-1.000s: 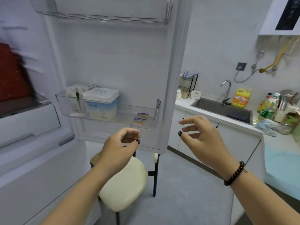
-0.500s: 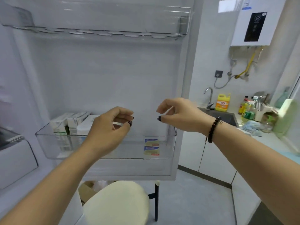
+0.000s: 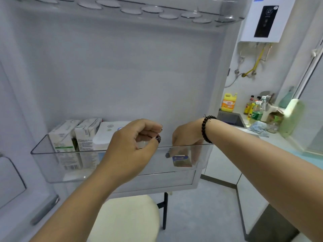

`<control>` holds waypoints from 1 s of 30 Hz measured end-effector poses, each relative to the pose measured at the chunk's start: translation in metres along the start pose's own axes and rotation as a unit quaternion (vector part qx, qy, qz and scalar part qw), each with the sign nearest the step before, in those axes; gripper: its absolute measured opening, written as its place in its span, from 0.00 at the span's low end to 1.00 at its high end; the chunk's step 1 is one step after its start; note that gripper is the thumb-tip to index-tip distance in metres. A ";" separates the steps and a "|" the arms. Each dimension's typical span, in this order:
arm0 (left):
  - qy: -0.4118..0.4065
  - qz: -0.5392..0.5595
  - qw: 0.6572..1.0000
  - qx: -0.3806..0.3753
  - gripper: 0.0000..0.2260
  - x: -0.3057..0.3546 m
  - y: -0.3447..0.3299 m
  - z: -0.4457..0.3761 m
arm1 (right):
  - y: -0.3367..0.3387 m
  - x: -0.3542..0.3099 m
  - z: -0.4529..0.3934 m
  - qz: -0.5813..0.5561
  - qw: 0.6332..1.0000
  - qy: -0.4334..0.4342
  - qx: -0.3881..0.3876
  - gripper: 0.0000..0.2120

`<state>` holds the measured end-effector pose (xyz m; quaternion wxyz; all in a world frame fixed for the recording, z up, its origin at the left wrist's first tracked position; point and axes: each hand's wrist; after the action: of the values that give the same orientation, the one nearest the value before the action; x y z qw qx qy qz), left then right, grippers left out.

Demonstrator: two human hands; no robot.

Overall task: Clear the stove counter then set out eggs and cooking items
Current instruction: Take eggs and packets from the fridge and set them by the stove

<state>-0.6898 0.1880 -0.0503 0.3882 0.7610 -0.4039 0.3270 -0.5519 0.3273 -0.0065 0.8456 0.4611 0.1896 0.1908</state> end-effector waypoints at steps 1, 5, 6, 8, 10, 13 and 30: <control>-0.001 0.004 1.000 -0.001 0.13 0.000 0.000 0.000 | 0.000 0.000 -0.002 -0.024 1.000 -0.008 -0.010 0.25; -0.006 0.006 1.000 -0.005 0.13 -0.001 -0.001 -0.001 | -0.001 0.001 -0.009 0.069 0.996 -0.046 -0.015 0.23; -0.006 0.004 1.000 -0.007 0.13 -0.001 -0.001 -0.002 | -0.001 0.000 -0.011 0.120 0.991 -0.056 -0.015 0.24; -0.006 0.003 1.000 -0.009 0.13 -0.001 -0.002 -0.003 | -0.003 0.000 -0.015 0.169 0.984 -0.060 -0.015 0.25; -0.006 0.003 1.000 -0.007 0.13 -0.002 -0.003 -0.005 | -0.003 0.001 -0.020 0.172 0.984 -0.053 -0.005 0.26; -0.009 0.001 1.000 -0.005 0.13 -0.002 -0.004 -0.006 | -0.002 0.003 -0.024 0.199 0.979 -0.033 -0.006 0.26; 0.019 0.015 1.000 0.009 0.11 -0.001 -0.005 -0.007 | -0.010 0.009 -0.038 0.037 0.994 0.061 0.083 0.23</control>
<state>-0.6878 0.1965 -0.0492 0.3840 0.7522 -0.4050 0.3503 -0.5620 0.3535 -0.0357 0.7839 0.5236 0.2387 0.2333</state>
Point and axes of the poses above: each hand's wrist, its own z-axis away from the middle knuckle, its own y-axis out of the back of the hand, x = y × z, and after that the axes turned 5 degrees about y, right-handed
